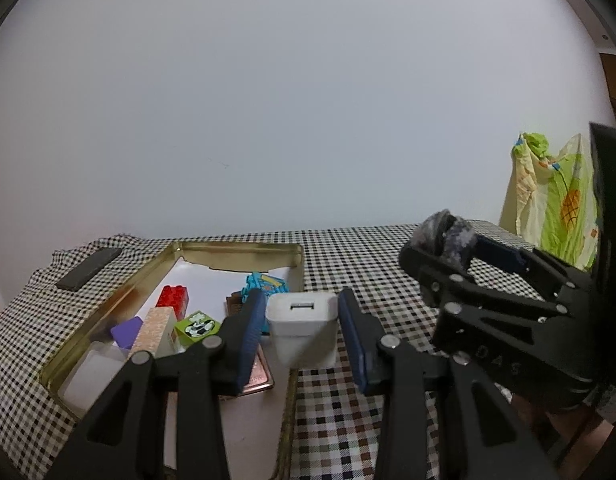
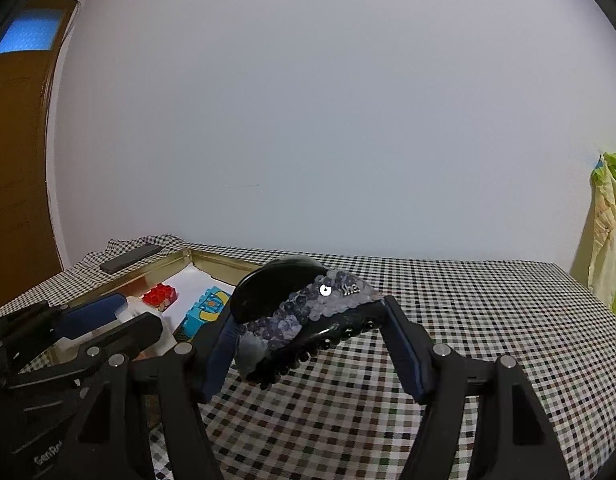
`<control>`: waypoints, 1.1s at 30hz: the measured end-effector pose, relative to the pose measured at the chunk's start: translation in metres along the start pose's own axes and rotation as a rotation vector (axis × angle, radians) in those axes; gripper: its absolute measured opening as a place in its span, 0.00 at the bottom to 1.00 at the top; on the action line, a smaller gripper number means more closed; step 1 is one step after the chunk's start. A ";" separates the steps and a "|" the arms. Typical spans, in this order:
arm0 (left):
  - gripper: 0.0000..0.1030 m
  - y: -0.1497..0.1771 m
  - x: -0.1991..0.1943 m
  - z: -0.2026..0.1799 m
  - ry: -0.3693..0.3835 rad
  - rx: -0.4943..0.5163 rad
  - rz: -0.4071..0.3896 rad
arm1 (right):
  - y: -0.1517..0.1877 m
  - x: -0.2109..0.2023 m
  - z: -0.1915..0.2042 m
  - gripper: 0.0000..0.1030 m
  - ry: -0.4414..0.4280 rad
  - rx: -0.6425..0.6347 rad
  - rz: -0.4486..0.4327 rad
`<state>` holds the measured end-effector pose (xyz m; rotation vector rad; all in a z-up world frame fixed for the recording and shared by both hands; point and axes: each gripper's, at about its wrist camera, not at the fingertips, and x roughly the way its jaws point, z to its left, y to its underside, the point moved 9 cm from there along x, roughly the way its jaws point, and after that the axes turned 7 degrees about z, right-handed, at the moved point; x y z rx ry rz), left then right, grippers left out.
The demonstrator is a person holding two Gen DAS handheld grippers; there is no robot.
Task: Organize rigid objects
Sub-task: 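Carry the charger plug and hair clip over the gold tray with both grippers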
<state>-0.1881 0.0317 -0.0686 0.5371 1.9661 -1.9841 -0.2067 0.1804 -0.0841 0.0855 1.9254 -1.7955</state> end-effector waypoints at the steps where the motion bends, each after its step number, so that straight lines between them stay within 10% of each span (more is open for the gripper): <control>1: 0.36 0.000 -0.002 0.000 0.002 0.001 -0.006 | 0.000 -0.001 0.001 0.68 0.001 -0.003 -0.001; 33: 0.21 0.009 0.021 0.059 -0.045 -0.141 0.110 | -0.001 0.001 0.023 0.68 -0.075 -0.020 0.024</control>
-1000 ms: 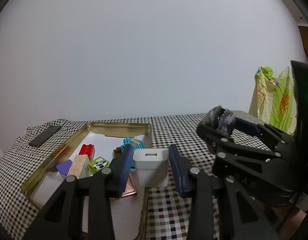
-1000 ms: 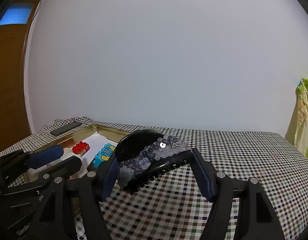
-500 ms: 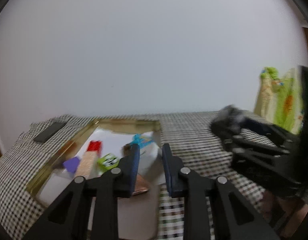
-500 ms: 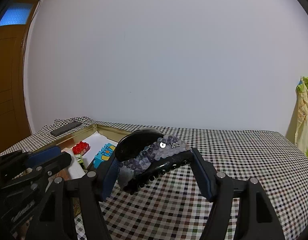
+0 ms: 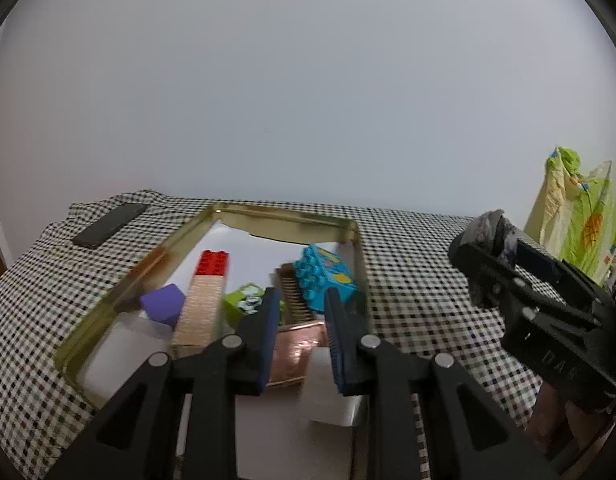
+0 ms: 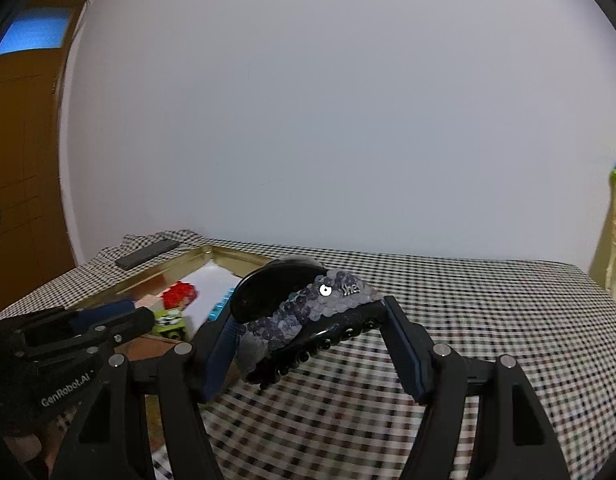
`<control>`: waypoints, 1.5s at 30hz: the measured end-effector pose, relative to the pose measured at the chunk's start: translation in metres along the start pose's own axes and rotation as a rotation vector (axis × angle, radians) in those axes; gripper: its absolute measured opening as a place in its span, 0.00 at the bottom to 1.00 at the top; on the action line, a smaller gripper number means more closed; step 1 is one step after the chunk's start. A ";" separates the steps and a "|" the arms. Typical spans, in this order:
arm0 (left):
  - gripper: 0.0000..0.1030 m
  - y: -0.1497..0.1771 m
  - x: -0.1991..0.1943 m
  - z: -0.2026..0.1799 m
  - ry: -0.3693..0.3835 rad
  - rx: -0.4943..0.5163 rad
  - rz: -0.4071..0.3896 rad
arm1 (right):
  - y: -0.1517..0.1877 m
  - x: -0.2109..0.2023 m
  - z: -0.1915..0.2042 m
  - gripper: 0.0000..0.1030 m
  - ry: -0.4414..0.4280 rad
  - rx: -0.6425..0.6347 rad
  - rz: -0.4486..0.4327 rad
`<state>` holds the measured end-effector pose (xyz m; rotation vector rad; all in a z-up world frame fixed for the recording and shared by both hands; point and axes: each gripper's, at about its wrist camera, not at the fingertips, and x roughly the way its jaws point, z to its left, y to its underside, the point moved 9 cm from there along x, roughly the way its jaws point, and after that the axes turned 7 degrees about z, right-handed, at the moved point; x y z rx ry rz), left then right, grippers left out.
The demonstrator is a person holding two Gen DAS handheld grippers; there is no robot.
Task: Organize rigid objects
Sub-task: 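Carry the charger plug and hair clip over the gold tray with both grippers, then release the charger plug into the tray while the right releases the hair clip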
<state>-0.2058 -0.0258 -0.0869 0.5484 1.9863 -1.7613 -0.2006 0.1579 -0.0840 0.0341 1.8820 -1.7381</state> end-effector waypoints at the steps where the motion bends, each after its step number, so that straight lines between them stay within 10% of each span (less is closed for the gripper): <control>1: 0.21 0.000 -0.001 0.005 -0.015 -0.008 -0.004 | 0.000 0.002 0.004 0.68 -0.009 -0.005 0.004; 5: 0.24 -0.002 -0.004 0.033 -0.050 -0.063 -0.016 | -0.004 0.014 0.031 0.68 -0.068 -0.038 0.030; 10: 0.63 -0.002 -0.009 0.066 -0.109 -0.143 -0.035 | -0.006 0.037 0.065 0.68 -0.146 -0.068 0.092; 19: 0.85 0.003 -0.012 0.094 -0.126 -0.235 -0.029 | -0.001 0.044 0.079 0.70 -0.202 -0.087 0.138; 45: 1.00 -0.003 -0.024 0.083 -0.197 -0.168 -0.004 | -0.016 0.031 0.046 0.86 -0.092 -0.001 0.081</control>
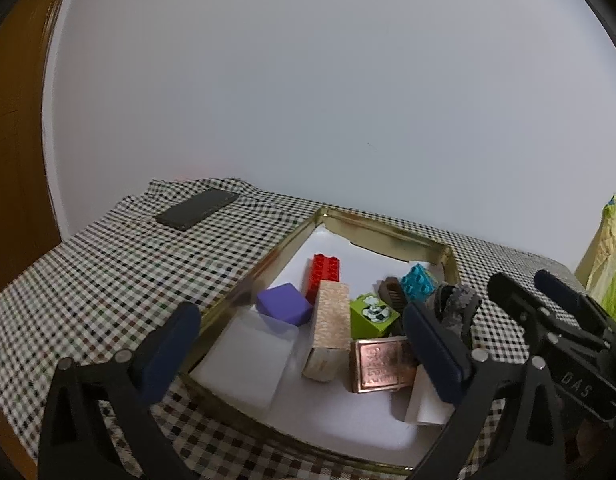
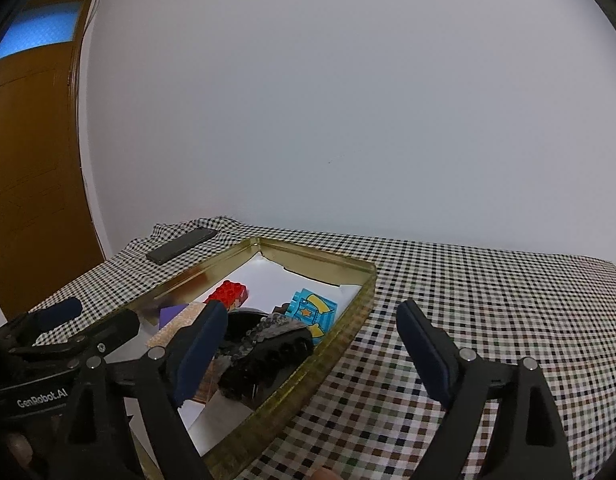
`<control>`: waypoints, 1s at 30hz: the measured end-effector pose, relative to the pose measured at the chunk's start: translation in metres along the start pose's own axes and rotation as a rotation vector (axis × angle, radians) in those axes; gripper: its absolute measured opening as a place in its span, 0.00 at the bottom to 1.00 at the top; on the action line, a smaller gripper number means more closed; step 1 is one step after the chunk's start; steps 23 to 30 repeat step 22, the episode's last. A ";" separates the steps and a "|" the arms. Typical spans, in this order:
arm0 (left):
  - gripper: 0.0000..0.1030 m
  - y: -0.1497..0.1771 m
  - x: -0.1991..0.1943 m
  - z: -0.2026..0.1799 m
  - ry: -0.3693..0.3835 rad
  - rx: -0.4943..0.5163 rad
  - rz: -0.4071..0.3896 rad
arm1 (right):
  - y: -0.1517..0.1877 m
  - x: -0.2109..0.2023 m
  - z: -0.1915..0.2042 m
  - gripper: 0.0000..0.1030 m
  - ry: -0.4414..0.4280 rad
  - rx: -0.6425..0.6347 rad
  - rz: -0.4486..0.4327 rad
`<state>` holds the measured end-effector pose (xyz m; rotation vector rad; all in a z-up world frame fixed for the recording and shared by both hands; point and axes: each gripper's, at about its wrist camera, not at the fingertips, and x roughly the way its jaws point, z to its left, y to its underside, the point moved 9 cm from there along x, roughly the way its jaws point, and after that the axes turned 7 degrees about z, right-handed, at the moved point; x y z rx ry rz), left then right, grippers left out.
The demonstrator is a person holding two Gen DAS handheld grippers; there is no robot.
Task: Organize rigid objects
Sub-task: 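Release the charger plug into the tray while the right releases the hair clip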
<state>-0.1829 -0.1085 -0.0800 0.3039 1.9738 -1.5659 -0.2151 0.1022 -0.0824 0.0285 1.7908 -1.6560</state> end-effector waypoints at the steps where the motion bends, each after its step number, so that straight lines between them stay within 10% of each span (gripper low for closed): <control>1: 1.00 -0.001 -0.003 0.000 -0.009 0.007 -0.002 | -0.001 -0.001 0.000 0.86 0.000 0.001 -0.002; 30: 1.00 -0.014 -0.025 0.012 -0.046 0.039 -0.046 | -0.008 -0.015 0.015 0.86 -0.018 -0.025 -0.008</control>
